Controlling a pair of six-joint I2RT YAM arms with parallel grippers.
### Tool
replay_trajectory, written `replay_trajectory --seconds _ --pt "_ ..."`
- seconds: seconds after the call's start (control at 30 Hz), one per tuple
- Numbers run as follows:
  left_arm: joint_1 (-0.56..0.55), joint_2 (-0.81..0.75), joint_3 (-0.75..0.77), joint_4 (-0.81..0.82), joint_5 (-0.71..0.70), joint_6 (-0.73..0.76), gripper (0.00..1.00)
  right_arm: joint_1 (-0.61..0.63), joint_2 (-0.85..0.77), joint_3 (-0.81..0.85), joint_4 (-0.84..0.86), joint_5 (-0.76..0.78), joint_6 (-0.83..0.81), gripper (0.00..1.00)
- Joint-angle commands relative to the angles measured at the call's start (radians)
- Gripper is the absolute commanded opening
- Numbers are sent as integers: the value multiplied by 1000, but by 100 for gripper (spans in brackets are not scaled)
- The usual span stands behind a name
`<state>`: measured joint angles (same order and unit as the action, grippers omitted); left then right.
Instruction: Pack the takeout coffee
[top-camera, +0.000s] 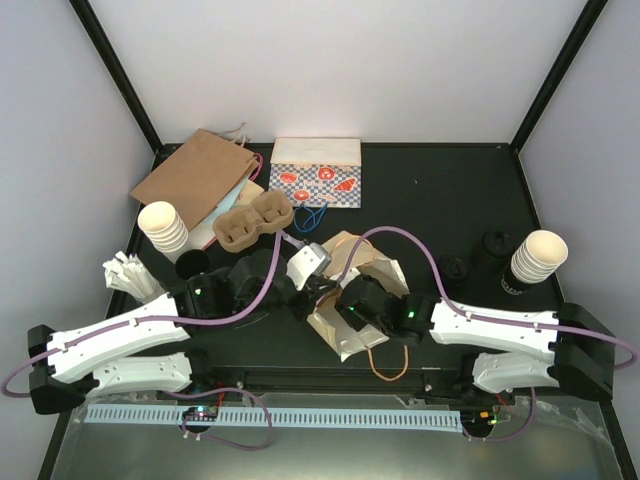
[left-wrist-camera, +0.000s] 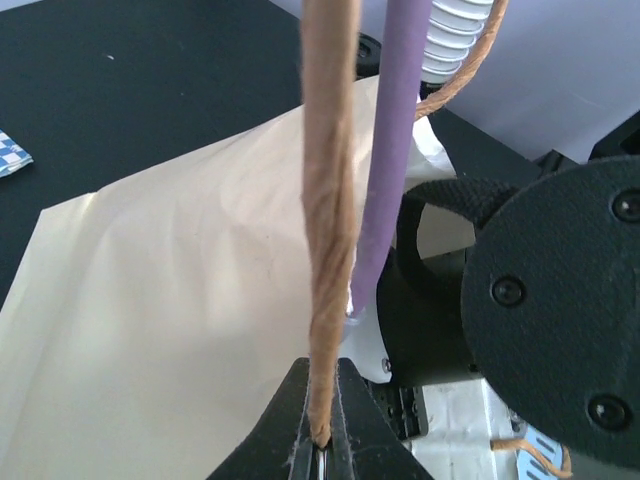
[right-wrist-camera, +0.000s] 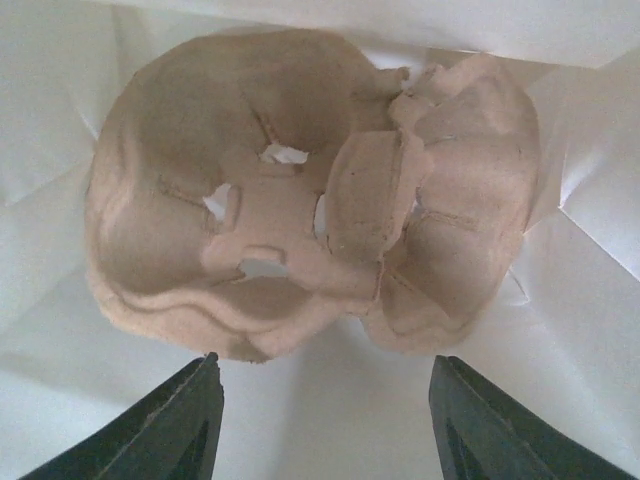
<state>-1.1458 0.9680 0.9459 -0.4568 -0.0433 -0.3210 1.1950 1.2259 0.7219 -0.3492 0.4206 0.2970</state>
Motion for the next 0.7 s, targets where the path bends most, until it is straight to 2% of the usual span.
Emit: replay_trajectory --seconds 0.0,0.27,0.3,0.33,0.47,0.5,0.67 --pt "-14 0 76 -48 89 62 2 0 -59 -10 18 -44 -205 59" --pt "-14 -19 94 -170 80 104 2 23 -174 -4 2 -120 -479 59" --pt "-14 -25 93 -179 76 102 1 29 -177 -1 -11 -121 -521 57" --pt "-14 -31 90 -184 75 100 2 37 -175 3 -24 -120 -577 50" --pt "-12 -54 72 -178 82 97 2 69 -134 23 -64 -83 -790 9" --pt "-12 -57 68 -175 88 96 2 78 -116 34 -67 -57 -821 3" --pt "-11 -67 54 -180 148 136 2 99 4 97 -86 78 -904 1"
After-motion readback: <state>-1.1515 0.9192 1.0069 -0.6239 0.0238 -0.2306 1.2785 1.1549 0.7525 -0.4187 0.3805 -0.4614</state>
